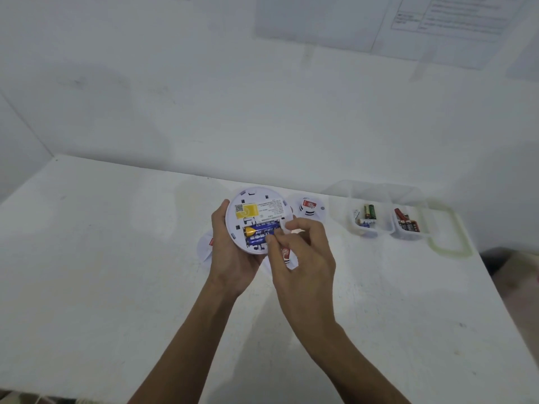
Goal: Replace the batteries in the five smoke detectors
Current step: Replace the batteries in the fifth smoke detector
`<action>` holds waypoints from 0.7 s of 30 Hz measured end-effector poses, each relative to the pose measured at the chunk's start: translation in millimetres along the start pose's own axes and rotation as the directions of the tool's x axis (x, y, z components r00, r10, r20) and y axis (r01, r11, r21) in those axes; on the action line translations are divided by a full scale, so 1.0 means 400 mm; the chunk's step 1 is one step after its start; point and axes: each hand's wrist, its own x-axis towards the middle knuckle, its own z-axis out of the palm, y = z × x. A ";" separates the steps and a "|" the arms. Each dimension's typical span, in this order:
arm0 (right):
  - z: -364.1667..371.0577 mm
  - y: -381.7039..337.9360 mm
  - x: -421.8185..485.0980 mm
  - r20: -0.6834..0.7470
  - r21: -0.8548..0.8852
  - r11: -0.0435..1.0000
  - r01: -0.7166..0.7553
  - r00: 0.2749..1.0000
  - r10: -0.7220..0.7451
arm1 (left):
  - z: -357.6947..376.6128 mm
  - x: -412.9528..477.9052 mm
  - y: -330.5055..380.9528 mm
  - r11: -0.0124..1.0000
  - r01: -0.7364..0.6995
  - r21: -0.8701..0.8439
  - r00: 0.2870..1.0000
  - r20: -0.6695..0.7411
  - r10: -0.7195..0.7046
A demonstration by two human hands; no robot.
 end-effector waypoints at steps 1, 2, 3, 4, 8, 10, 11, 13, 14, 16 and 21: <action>0.002 -0.003 -0.003 0.011 -0.020 1.000 0.023 1.000 -0.022 | 0.000 0.000 -0.001 1.000 -0.004 0.004 1.000 0.007 0.004; 0.004 -0.003 -0.006 0.022 -0.045 0.998 0.051 0.999 -0.050 | 0.001 0.001 -0.002 1.000 -0.003 0.005 1.000 0.017 0.002; 0.002 -0.003 -0.007 0.030 -0.063 0.995 0.073 0.997 -0.071 | 0.001 0.001 -0.002 1.000 0.003 0.005 1.000 0.025 -0.003; -0.001 -0.002 -0.006 0.042 -0.064 0.995 0.081 0.996 -0.078 | 0.000 0.002 -0.001 1.000 0.012 0.005 0.999 0.032 -0.012; -0.025 0.010 0.002 0.108 -0.010 0.993 0.116 0.988 -0.115 | -0.015 0.004 0.004 0.999 0.037 -0.023 0.998 0.055 -0.036; -0.044 0.014 0.003 0.123 0.058 0.991 0.121 0.984 -0.127 | -0.020 0.003 0.004 0.998 0.044 -0.053 0.996 0.082 -0.039; -0.054 0.019 0.005 0.116 0.079 0.990 0.118 0.985 -0.127 | -0.021 0.002 0.004 0.997 0.047 -0.067 0.995 0.091 -0.040; -0.075 0.035 0.009 0.104 0.100 0.993 0.070 0.991 -0.080 | -0.030 0.004 0.002 0.995 0.033 -0.099 0.995 0.102 -0.023; -0.084 0.047 0.010 0.103 0.100 0.994 0.034 0.994 -0.044 | -0.034 0.007 0.000 0.992 0.025 -0.122 0.994 0.113 -0.012; -0.098 0.072 0.008 0.114 0.065 0.998 -0.020 0.993 0.013 | -0.043 0.010 -0.006 0.988 0.046 -0.146 0.990 0.139 -0.025; -0.123 0.145 -0.026 0.273 -0.200 0.955 -0.219 0.924 0.269 | -0.066 0.012 -0.030 0.976 0.133 -0.170 0.982 0.156 -0.107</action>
